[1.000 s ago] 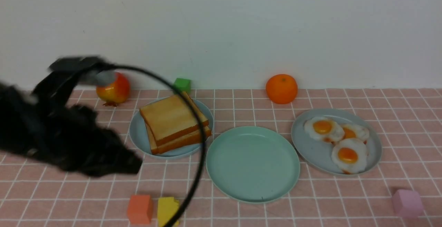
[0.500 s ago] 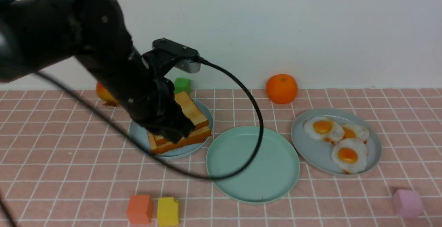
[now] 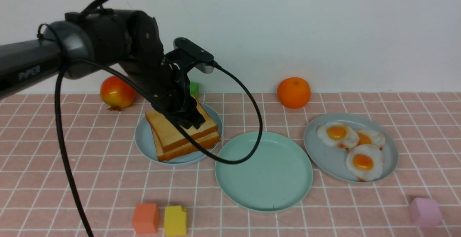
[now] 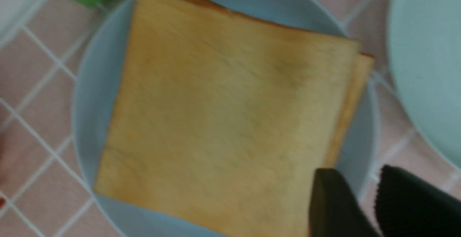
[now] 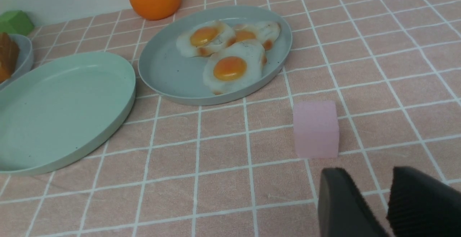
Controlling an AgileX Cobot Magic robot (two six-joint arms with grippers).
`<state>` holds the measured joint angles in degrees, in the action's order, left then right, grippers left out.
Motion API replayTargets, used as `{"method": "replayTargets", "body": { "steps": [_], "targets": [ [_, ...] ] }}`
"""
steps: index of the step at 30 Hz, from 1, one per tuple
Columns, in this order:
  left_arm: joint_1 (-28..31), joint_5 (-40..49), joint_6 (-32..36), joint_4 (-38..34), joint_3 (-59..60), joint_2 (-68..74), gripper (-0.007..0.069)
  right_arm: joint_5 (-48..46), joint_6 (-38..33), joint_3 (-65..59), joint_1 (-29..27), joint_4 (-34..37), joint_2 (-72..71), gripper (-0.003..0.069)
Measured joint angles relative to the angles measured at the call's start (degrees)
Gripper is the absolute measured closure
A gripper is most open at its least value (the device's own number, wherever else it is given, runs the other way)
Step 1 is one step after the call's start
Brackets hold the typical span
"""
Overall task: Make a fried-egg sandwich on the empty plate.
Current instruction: Use the left arm to grab a slice of bread
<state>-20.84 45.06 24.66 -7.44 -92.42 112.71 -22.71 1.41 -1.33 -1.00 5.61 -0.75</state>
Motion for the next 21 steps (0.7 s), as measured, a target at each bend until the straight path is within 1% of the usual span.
{"method": "replayTargets", "body": {
  "steps": [1,5,7,13,17,21],
  "targets": [
    [0.00,-0.91,0.00,0.21,0.00,0.54,0.0304,0.00,0.00,0.00,0.00,0.00,0.00,0.0417],
    [0.00,-1.78,0.04,0.34,0.00,2.16,0.0202,0.00,0.00,0.00,0.00,0.00,0.00,0.0417],
    [0.00,-1.91,0.18,0.29,-0.01,2.85,0.0183,0.00,0.00,0.00,0.00,0.00,0.00,0.0417],
    [0.00,-2.30,0.78,0.65,-0.01,4.78,0.0188,0.00,0.00,0.00,0.00,0.00,0.00,0.0417],
    [0.00,-2.75,2.67,0.88,-0.06,5.75,0.0206,0.00,0.00,0.00,0.00,0.00,0.00,0.0417],
    [0.00,-3.27,3.49,1.34,-0.12,6.23,0.0239,0.00,0.00,0.00,0.00,0.00,0.00,0.0417]
  ]
}}
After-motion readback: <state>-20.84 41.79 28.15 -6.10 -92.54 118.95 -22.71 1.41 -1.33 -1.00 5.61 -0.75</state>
